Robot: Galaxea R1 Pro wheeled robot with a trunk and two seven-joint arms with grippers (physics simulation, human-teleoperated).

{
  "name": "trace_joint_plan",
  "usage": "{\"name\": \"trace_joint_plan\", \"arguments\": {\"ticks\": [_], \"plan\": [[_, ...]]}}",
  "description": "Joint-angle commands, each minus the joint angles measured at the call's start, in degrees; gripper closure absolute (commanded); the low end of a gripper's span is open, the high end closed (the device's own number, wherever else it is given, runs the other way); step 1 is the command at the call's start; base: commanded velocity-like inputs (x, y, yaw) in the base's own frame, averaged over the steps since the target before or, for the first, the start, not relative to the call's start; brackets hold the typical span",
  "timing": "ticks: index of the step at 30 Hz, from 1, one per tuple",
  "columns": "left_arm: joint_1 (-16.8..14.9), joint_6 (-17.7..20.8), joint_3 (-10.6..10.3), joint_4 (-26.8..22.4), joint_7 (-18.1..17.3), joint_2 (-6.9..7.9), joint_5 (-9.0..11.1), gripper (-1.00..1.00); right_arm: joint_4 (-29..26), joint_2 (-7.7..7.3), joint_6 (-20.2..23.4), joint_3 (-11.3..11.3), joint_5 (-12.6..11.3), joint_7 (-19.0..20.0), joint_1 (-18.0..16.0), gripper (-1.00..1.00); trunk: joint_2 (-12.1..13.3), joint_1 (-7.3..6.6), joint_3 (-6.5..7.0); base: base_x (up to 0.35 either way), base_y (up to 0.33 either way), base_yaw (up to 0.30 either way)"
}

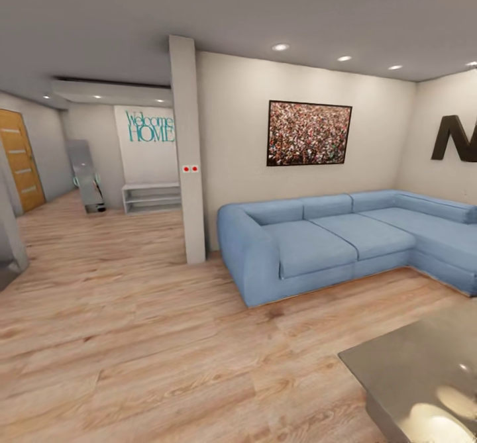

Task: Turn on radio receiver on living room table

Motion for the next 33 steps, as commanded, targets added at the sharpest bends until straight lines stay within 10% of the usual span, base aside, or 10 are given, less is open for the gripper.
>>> {"name": "trace_joint_plan", "arguments": {"ticks": [1,33], "plan": [[0.0,-0.01,0.0,0.0,0.0,-0.03,0.0,-1.0,0.01,0.0,0.0,0.0,0.01,-0.01,0.0,-1.0,0.0,0.0,0.04,0.038,0.03,-0.233],[0.0,-0.03,0.0,0.0,0.0,-0.05,0.0,-1.0,0.01,0.0,-0.14,0.17,0.2,-0.03,0.0,-1.0,0.0,0.0,1.31,0.002,0.001,-0.241]]}}
